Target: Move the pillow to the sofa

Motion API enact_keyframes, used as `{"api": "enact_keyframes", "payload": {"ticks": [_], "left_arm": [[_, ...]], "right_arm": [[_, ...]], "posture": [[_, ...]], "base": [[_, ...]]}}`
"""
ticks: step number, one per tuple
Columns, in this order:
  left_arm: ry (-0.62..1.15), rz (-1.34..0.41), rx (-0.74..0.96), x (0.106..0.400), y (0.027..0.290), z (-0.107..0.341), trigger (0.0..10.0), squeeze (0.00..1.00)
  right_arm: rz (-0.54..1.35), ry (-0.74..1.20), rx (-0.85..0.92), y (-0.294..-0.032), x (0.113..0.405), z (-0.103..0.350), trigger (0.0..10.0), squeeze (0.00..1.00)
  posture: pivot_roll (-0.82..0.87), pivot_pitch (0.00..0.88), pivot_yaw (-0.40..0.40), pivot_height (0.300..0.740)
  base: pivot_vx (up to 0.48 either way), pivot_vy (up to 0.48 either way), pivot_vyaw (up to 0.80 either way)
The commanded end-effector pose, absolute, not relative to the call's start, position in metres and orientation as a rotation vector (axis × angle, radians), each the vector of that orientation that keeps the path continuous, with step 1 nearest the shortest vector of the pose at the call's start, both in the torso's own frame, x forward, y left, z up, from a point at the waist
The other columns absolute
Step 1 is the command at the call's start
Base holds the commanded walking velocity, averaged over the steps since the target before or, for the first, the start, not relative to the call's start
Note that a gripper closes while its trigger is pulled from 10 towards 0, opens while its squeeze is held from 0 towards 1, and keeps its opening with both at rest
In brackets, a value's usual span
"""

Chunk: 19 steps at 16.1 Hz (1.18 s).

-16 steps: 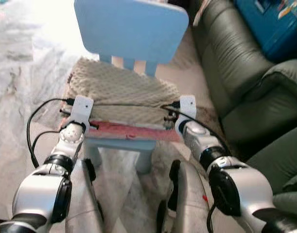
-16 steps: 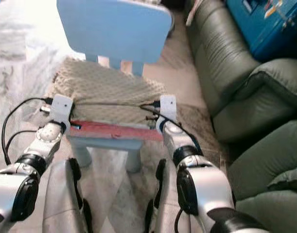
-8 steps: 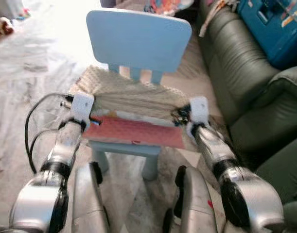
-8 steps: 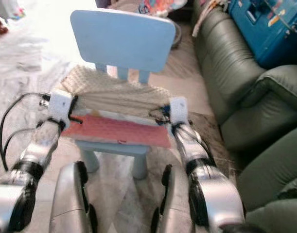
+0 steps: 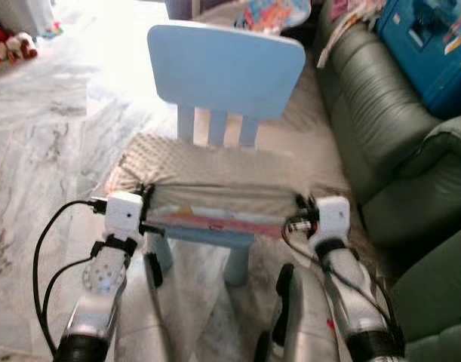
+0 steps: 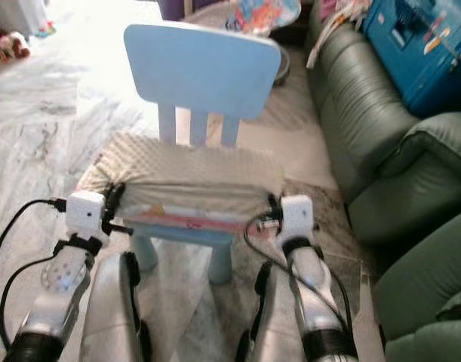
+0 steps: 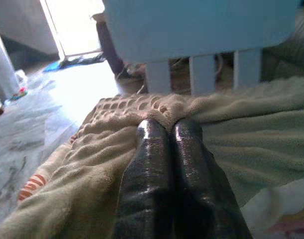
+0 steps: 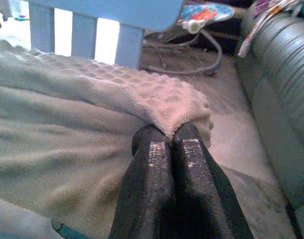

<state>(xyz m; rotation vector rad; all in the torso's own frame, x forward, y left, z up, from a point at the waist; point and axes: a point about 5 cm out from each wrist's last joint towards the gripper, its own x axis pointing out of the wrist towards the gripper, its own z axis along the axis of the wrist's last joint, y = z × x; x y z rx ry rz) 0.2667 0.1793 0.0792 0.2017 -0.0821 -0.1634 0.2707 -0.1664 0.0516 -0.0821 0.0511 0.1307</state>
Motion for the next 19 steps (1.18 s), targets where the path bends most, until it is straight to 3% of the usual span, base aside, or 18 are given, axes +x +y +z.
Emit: {"api": "enact_keyframes", "payload": {"ticks": [1, 2, 3, 4, 10, 19], "left_arm": [[-0.095, -0.156, 0.190, 0.266, 0.182, 0.086, 0.0, 0.00], [-0.042, -0.159, 0.187, 0.264, 0.180, 0.081, 6.7, 0.00], [-0.007, -0.156, 0.175, 0.265, 0.178, 0.078, 10.0, 0.00], [0.036, -0.180, 0.158, 0.266, 0.172, 0.076, 10.0, 0.00], [0.061, -0.230, 0.120, 0.266, 0.164, 0.081, 10.0, 0.00], [0.101, -0.242, 0.099, 0.265, 0.159, 0.081, 10.0, 0.00]], "right_arm": [[0.084, 0.031, -0.094, -0.177, 0.268, 0.058, 0.0, 0.00], [0.078, 0.046, -0.088, -0.179, 0.261, 0.057, 2.1, 0.00], [0.067, 0.052, -0.092, -0.181, 0.259, 0.056, 3.6, 0.00], [0.065, 0.060, -0.111, -0.181, 0.258, 0.057, 10.0, 0.00], [0.076, 0.062, -0.056, -0.182, 0.260, 0.065, 10.0, 0.00], [0.063, 0.055, -0.011, -0.181, 0.271, 0.077, 10.0, 0.00]], "posture": [[0.04, 0.000, -0.083, 0.491], [0.04, 0.000, -0.078, 0.491], [0.03, 0.000, -0.076, 0.491], [0.02, 0.000, -0.065, 0.491], [-0.01, 0.000, -0.041, 0.496], [-0.01, 0.000, -0.035, 0.601]], "base": [[0.000, 0.000, 0.00], [0.000, 0.000, 0.00], [0.000, 0.000, 0.00], [0.000, 0.000, 0.00], [0.000, 0.000, 0.00], [0.000, 0.000, 0.00]]}}
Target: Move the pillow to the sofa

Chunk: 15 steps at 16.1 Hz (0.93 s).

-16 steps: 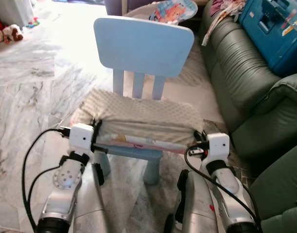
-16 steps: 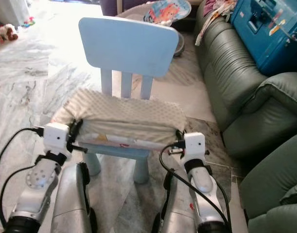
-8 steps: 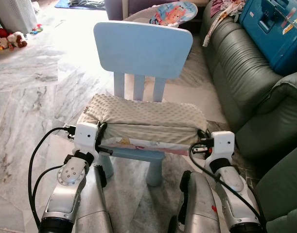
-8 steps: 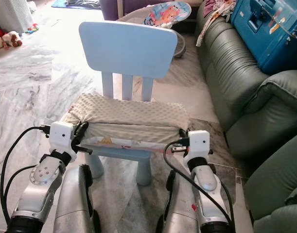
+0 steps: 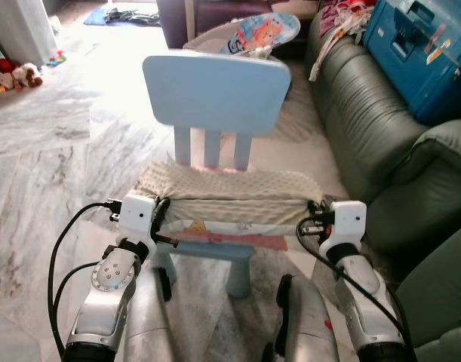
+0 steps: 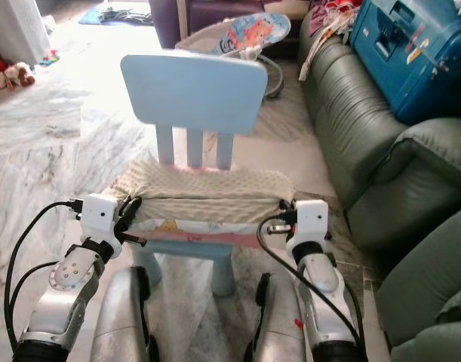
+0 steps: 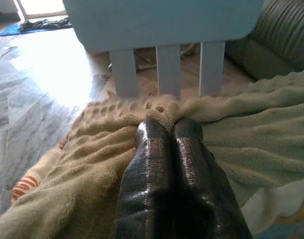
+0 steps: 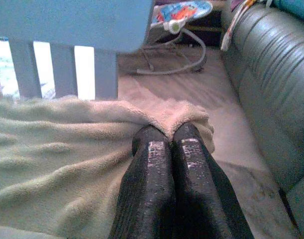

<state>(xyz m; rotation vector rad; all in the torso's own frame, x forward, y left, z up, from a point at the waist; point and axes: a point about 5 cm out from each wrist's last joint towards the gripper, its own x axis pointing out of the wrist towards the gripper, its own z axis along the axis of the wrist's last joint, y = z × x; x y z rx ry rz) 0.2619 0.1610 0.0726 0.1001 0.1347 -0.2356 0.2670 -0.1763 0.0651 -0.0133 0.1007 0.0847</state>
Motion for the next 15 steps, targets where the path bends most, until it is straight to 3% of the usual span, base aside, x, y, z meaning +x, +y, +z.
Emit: {"api": "enact_keyframes", "payload": {"ticks": [1, 11, 15], "left_arm": [[0.102, -0.243, 0.098, 0.265, 0.158, 0.081, 10.0, 0.00], [0.105, -0.232, 0.086, 0.269, 0.153, 0.083, 10.0, 0.00], [0.104, -0.239, 0.074, 0.269, 0.151, 0.082, 10.0, 0.00]], "right_arm": [[0.060, 0.054, -0.009, -0.182, 0.272, 0.077, 10.0, 0.00], [0.058, 0.047, -0.007, -0.181, 0.276, 0.082, 10.0, 0.00], [0.051, 0.025, -0.057, -0.180, 0.276, 0.087, 10.0, 0.00]], "posture": [[-0.01, 0.000, -0.035, 0.611], [-0.02, 0.000, -0.040, 0.721], [-0.03, 0.000, -0.040, 0.726]], "base": [[0.000, 0.000, 0.00], [0.000, 0.000, 0.00], [0.000, 0.000, 0.00]]}}
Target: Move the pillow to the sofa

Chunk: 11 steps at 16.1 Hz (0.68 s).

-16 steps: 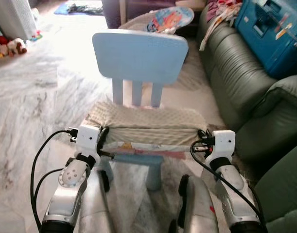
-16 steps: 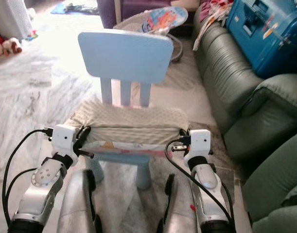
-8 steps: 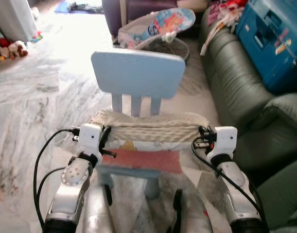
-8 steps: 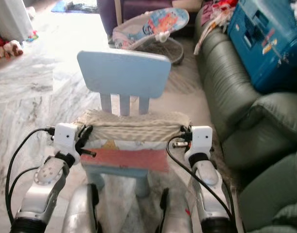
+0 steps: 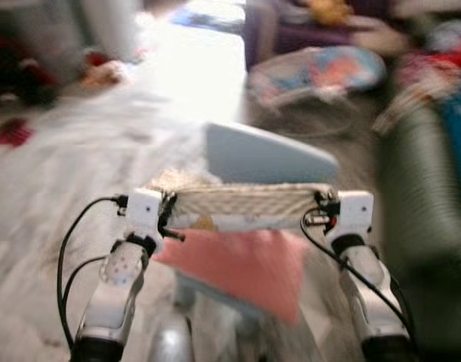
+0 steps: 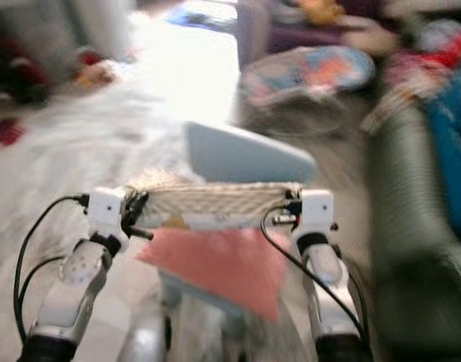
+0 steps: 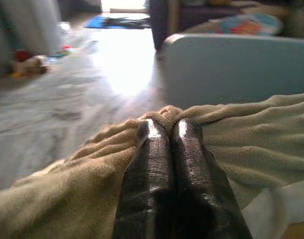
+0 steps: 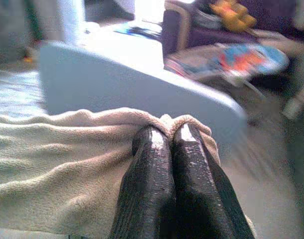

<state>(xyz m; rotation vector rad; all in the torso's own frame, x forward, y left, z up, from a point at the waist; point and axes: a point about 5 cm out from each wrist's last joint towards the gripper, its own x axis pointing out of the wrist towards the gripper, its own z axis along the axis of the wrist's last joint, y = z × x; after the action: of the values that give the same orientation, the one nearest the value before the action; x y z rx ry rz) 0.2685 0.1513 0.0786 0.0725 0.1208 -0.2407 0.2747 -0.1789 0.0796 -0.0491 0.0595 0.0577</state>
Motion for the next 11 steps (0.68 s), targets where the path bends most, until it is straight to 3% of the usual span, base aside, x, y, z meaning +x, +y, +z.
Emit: {"api": "enact_keyframes", "payload": {"ticks": [1, 11], "left_arm": [[0.106, -0.252, 0.067, 0.2692, 0.1490, 0.0818, 10.0, 0.00], [0.121, -0.279, 0.056, 0.2684, 0.1426, 0.0797, 10.0, 0.00]], "right_arm": [[0.050, 0.016, -0.074, -0.1810, 0.2762, 0.0891, 10.0, 0.00], [0.034, 0.035, -0.049, -0.1818, 0.2764, 0.0879, 10.0, 0.00]], "posture": [[-0.03, 0.000, -0.038, 0.740], [-0.04, 0.000, -0.040, 0.740]], "base": [[0.000, 0.000, 0.00], [0.000, 0.000, 0.00]]}}
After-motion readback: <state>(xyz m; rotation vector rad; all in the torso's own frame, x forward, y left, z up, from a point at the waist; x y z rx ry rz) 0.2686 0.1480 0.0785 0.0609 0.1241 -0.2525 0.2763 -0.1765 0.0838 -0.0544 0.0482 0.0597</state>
